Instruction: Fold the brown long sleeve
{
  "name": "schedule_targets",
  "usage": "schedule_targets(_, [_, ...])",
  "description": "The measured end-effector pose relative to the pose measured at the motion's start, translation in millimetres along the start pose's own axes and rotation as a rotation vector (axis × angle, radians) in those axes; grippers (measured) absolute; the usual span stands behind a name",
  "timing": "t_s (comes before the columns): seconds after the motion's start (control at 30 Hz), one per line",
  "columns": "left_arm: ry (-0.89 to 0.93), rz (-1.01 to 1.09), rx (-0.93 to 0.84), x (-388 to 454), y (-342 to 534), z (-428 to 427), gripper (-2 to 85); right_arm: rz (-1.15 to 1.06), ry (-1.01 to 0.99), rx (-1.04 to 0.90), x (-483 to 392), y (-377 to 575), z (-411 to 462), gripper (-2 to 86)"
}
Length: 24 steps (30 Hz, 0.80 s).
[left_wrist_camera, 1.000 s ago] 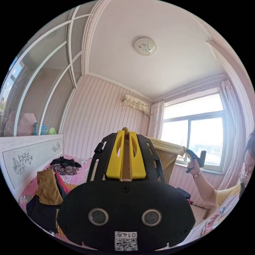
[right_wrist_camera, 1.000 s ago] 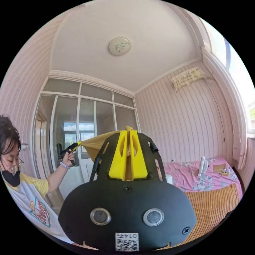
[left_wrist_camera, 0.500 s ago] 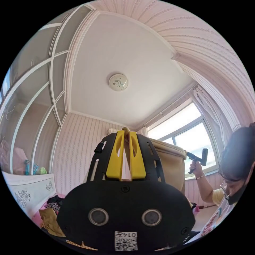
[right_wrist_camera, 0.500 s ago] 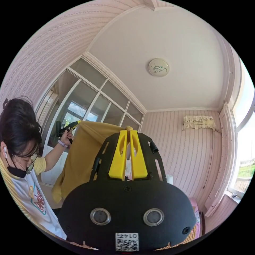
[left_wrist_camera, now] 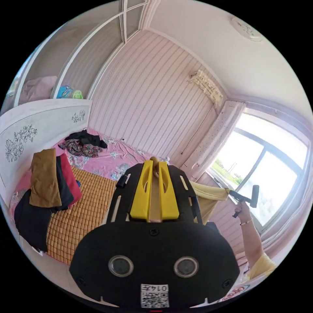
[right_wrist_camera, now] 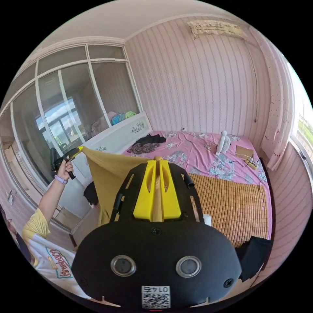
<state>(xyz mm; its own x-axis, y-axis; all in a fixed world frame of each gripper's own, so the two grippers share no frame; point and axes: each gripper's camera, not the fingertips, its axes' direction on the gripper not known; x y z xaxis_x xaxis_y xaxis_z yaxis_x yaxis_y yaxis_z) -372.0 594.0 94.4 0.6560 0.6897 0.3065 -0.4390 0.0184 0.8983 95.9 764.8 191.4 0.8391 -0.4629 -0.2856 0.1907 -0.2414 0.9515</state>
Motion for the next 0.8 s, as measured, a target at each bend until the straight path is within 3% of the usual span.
schedule_targets(0.13, [0.078,0.186,0.273,53.7,-51.7,-24.2,1.8,-0.135,0.087,0.334,-14.9,-52.7,-56.6,0.8])
schedule_targets(0.2, [0.088,0.225,0.319,64.2,-60.4,-23.5,2.0,-0.141,0.055,0.456,-8.0,-57.3,-67.4,0.8])
schedule_targets(0.27, [0.089,0.242,0.292,63.8,-62.5,-11.6,2.2,-0.14,0.03,0.448,6.4,-46.6,-54.7,0.8])
schedule_targets(0.43, [0.042,0.22,0.045,11.5,-10.8,63.5,2.8,-0.098,0.036,0.225,69.0,42.3,41.7,0.9])
schedule_targets(0.6, [-0.047,0.178,-0.284,-51.4,96.8,148.7,3.4,0.123,0.0,-0.202,149.9,204.3,189.6,1.2])
schedule_targets(0.8, [-0.119,-0.126,-0.663,-137.8,232.1,222.3,3.5,0.442,-0.024,-0.562,208.1,384.4,289.7,2.0])
